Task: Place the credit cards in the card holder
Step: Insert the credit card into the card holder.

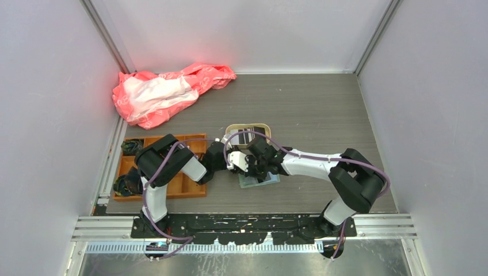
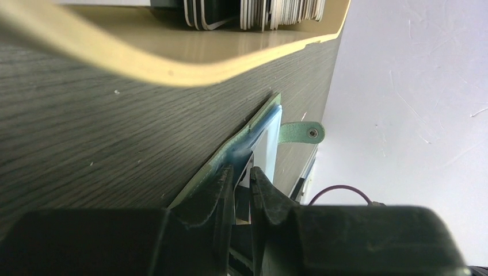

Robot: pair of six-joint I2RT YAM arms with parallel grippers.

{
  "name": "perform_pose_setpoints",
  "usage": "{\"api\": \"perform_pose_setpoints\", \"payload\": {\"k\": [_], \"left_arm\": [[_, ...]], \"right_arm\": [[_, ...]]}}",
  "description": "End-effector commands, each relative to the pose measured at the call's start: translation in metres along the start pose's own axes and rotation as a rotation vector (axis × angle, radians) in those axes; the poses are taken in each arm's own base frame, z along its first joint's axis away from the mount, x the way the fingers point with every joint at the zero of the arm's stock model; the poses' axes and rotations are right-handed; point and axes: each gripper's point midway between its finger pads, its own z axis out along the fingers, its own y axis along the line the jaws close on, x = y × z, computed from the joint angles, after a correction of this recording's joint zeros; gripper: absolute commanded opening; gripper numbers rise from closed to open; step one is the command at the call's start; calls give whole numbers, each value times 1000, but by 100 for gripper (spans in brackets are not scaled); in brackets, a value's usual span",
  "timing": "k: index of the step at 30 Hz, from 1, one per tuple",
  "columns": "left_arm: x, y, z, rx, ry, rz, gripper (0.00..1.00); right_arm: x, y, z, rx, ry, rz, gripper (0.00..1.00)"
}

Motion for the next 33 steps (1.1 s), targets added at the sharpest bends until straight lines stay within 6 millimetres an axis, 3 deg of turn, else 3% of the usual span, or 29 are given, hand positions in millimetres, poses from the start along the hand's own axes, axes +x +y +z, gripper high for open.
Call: {"api": "perform_pose_setpoints", "payload": {"k": [1,14,20,28,33], "left_arm": [[5,8,2,-19,21,-2,19],[5,7,3,-15,27,-5,28],[3,2,3,-8,24,7,35],[-2,-14,-2,-29,17,81,41],[-8,-25,-9,-36,-3,127,40]], "right_arm": [[4,-12,-6,82,17,-39,18],[25,-27,-24,176,82,7,18],[21,-35,-37,184,64,78,20],[-1,-21,-69,16,-13,243,29],[0,-26,-90,-107,-110,516,50]]}}
